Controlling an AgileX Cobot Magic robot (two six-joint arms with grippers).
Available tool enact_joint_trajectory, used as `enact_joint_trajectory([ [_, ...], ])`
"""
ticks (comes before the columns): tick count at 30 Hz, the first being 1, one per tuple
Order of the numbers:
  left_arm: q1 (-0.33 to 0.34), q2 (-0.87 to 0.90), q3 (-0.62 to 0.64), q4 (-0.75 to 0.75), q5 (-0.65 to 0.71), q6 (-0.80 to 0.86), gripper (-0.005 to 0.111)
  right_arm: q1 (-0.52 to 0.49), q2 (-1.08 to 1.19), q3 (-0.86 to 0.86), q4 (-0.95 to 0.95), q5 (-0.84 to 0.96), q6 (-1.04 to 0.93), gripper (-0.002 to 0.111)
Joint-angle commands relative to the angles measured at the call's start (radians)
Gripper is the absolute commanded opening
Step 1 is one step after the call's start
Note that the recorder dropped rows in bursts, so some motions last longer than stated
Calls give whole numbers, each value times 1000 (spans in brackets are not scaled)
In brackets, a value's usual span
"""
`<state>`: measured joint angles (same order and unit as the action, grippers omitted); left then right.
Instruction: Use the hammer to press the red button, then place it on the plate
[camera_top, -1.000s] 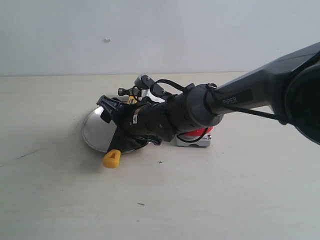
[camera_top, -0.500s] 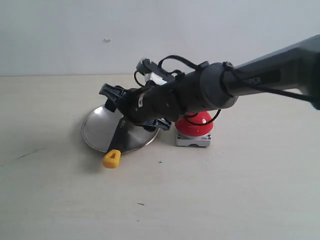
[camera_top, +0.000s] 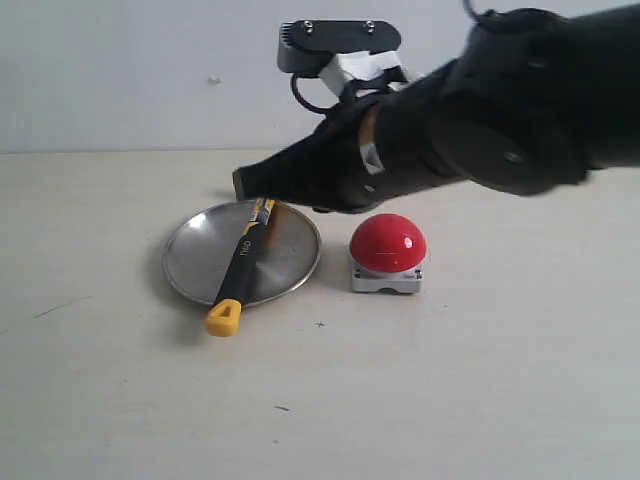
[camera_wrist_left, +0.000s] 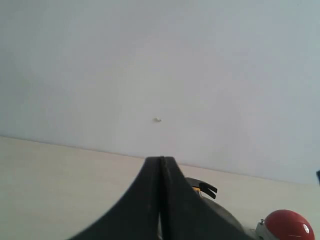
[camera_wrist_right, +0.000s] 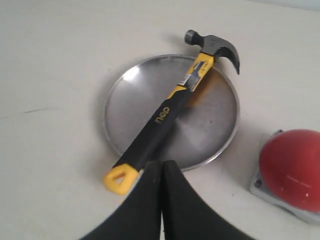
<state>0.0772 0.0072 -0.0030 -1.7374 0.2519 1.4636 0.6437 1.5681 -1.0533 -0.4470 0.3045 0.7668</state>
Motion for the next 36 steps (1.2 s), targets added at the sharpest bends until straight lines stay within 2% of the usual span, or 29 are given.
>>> enact_joint_trajectory([
  [1,4,1,3,0,2,-2,0,30,-201,213,-31,-119,4,0],
  [8,4,1,3,0,2,-2,0,30,-401,439,-15,-168,35,0],
  [23,4,1,3,0,2,-2,0,21,-460,454,-27,-150,40,0],
  [25,4,1,3,0,2,0,0,-15,-507,474,-40,-150,35,0],
  [28,4,1,3,0,2,0,0,-122,-636,566,-40,-178,40,0],
  [32,4,1,3,0,2,-2,0,-271,-852,708,-44,-328,-3,0],
  [36,4,1,3,0,2,-2,0,-348,-1057,806,-48,-337,-26,0],
])
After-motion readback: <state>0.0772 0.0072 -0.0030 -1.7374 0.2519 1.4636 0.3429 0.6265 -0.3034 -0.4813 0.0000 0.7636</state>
